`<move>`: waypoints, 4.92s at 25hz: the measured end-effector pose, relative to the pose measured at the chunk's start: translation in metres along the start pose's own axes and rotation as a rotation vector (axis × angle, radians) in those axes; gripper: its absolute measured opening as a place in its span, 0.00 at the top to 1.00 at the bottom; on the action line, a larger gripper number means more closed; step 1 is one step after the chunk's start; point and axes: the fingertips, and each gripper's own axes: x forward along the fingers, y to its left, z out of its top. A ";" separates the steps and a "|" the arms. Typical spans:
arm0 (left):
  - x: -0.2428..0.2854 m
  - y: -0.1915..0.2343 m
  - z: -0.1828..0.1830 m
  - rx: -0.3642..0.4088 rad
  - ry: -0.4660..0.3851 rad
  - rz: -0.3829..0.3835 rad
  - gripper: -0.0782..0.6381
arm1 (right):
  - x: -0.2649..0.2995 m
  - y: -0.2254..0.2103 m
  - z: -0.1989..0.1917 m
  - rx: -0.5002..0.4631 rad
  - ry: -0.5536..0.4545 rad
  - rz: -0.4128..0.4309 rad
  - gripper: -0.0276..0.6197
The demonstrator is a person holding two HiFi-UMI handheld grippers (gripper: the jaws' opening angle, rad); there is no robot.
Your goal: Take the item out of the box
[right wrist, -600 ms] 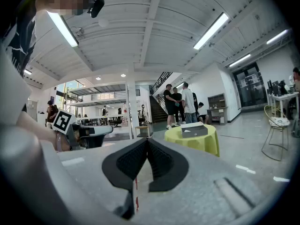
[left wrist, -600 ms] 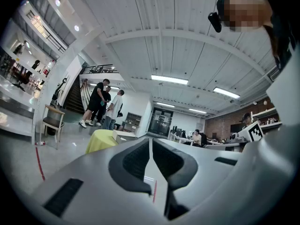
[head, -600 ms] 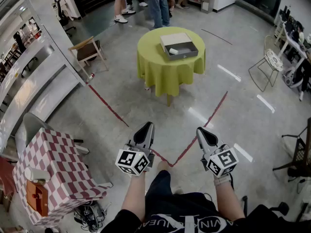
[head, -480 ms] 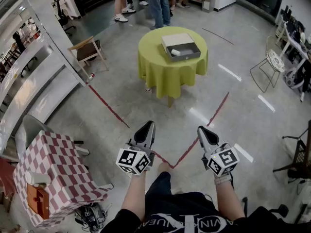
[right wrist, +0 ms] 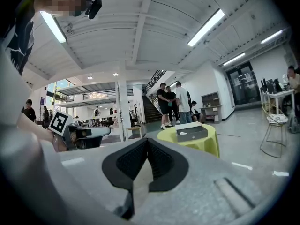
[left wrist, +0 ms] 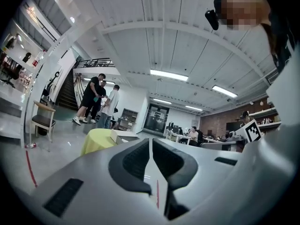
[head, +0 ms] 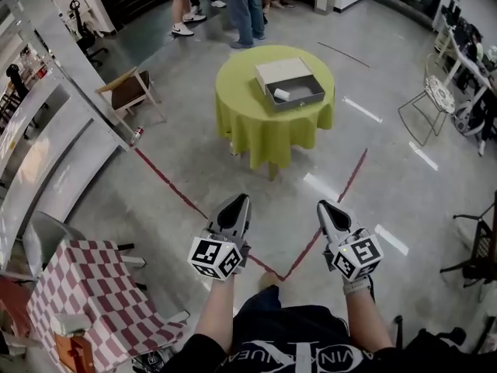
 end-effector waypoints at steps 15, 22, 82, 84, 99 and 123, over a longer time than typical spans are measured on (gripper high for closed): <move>0.033 0.048 0.009 -0.009 0.012 -0.030 0.85 | 0.064 -0.014 0.015 0.004 0.001 -0.027 0.95; 0.064 0.082 0.011 -0.016 0.024 0.003 0.85 | 0.113 -0.034 0.017 0.018 0.004 0.001 0.95; 0.404 0.224 -0.015 -0.105 0.197 -0.098 0.85 | 0.400 -0.247 0.014 -0.079 0.342 0.087 0.95; 0.410 0.230 -0.018 -0.110 0.207 -0.106 0.86 | 0.408 -0.251 0.008 -0.107 0.384 0.086 0.95; 0.443 0.255 -0.028 -0.117 0.257 -0.161 0.85 | 0.440 -0.264 -0.019 -0.321 0.668 0.158 0.93; 0.443 0.258 -0.059 -0.198 0.261 -0.077 0.86 | 0.485 -0.281 -0.065 -0.425 0.937 0.312 0.71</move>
